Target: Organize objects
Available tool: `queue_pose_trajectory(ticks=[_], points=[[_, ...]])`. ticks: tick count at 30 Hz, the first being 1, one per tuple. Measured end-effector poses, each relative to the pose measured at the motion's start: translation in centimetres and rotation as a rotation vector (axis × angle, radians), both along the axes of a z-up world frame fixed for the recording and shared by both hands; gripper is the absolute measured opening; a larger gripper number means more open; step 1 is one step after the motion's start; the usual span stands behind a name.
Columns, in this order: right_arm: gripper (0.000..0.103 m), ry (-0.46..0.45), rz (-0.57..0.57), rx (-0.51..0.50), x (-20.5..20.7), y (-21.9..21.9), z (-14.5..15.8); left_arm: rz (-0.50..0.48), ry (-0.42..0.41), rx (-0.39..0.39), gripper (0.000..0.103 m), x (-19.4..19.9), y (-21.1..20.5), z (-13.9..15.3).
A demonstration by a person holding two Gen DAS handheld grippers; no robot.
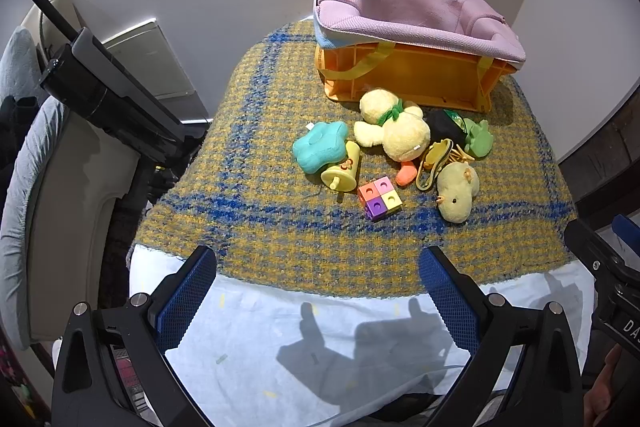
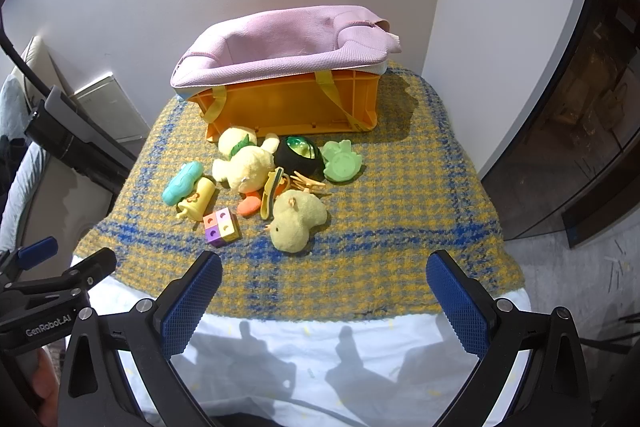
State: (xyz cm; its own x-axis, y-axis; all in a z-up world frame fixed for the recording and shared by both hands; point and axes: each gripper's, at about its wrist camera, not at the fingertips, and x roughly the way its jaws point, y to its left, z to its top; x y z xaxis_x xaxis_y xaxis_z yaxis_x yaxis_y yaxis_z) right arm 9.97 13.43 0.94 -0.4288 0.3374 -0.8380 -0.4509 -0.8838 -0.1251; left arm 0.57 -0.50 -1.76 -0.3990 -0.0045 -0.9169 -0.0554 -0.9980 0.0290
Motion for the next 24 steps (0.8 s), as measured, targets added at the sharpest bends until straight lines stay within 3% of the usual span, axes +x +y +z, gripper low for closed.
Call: queue_pose_trajectory(ticks=[24], points=[[0.102,-0.003,-0.014,-0.004,-0.45,0.15,-0.76,-0.068,-0.009,0.044,0.103,-0.65,-0.04,-0.88]])
